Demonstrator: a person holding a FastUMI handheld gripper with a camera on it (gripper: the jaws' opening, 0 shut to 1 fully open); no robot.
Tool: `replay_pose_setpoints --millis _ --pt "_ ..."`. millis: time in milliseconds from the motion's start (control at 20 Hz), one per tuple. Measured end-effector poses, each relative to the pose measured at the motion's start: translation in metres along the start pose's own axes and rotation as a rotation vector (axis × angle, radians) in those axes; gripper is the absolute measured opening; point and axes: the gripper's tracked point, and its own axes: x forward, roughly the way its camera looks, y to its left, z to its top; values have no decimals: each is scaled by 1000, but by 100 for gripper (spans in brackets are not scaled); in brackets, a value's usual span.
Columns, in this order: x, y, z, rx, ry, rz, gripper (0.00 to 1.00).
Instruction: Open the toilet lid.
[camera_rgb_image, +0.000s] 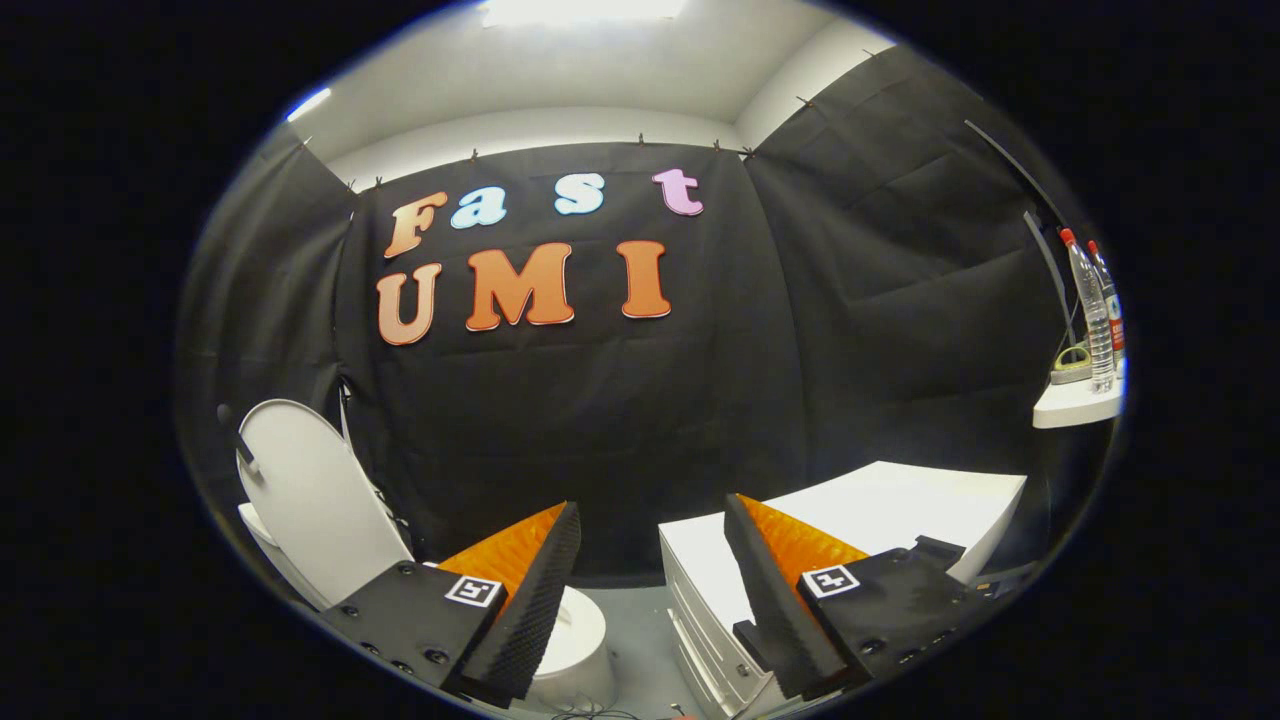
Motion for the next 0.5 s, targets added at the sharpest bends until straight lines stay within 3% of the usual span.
replay_pose_setpoints --millis 500 --pt "2 6 -9 -22 41 14 94"
